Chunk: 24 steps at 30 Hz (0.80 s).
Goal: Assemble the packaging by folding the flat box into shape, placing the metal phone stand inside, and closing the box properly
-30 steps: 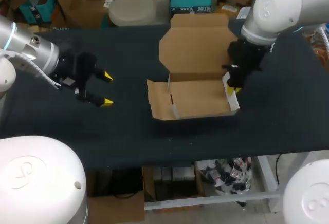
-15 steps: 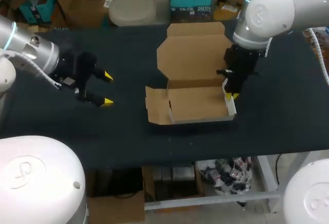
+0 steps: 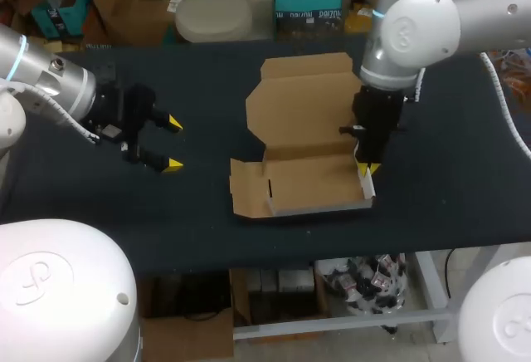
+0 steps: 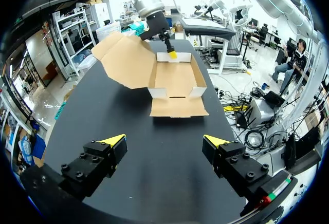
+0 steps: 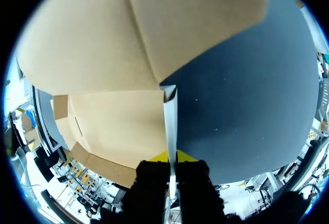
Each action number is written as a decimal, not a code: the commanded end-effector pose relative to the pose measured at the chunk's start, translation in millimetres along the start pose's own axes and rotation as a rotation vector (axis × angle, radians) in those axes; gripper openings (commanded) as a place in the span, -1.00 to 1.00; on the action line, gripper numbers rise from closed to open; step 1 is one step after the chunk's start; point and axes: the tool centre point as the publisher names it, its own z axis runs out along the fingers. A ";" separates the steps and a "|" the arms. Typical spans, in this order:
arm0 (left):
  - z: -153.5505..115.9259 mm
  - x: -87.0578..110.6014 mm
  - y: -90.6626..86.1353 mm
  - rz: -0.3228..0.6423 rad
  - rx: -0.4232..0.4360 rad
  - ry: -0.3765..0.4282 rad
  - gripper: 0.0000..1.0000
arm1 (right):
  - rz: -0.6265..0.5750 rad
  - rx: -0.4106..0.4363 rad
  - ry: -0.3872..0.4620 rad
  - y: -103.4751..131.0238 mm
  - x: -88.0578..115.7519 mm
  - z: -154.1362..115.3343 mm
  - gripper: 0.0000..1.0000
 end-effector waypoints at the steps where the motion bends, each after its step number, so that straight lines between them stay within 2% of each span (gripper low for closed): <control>1: -0.9 -0.6 -0.8 -0.001 -0.005 0.005 1.00 | 0.012 0.056 -0.016 9.5 -0.2 2.4 -1.00; 12: -0.9 -0.6 -0.8 -0.001 -0.005 0.005 1.00 | -0.028 0.075 0.033 23.4 -2.8 14.2 -1.00; 24: -0.9 -0.6 -0.8 -0.001 -0.005 0.005 1.00 | -0.031 0.061 0.013 33.9 8.9 14.5 -1.00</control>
